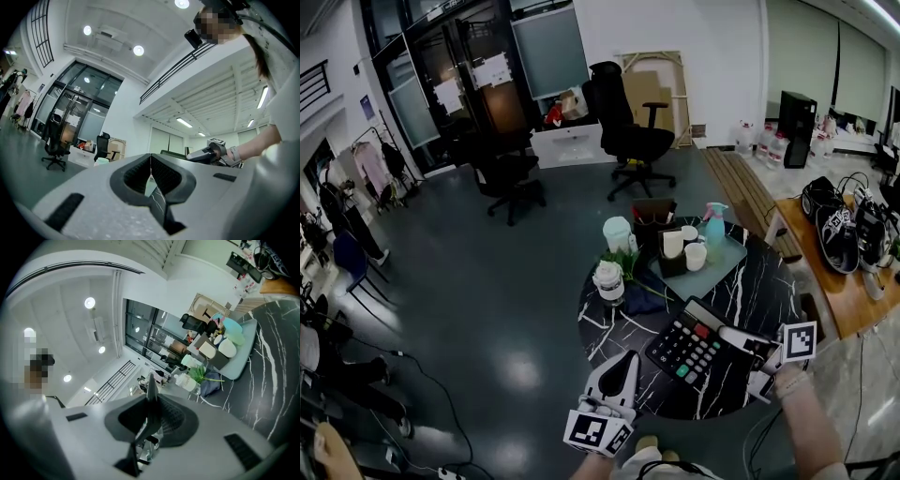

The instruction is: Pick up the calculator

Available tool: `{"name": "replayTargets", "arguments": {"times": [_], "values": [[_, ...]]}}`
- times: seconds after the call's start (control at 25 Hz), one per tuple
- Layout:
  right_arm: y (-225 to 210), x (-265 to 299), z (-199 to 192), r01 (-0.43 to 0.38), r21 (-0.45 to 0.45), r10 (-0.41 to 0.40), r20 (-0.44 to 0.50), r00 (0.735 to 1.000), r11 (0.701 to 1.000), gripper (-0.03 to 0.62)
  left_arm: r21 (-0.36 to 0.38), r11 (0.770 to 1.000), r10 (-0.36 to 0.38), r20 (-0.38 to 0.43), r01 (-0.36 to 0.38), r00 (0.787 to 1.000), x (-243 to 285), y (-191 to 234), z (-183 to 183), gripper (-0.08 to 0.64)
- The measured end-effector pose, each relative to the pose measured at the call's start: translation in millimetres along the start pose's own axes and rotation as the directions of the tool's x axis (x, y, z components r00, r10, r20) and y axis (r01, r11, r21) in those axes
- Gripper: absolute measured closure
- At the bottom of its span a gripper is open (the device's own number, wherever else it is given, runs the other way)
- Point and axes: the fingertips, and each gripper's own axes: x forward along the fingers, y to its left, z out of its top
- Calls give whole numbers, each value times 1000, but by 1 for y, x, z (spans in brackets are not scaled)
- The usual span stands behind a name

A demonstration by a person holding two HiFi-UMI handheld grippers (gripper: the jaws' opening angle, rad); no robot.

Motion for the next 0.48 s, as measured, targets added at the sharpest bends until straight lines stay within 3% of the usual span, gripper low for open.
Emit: {"name": "replayTargets", "arguments": {"times": [0.48], "values": [[-5,-1,4,20,-9,-20,15,1000,1000,537,-1,1000,3,-12,-3,1000,3,-1,-6,552]]}}
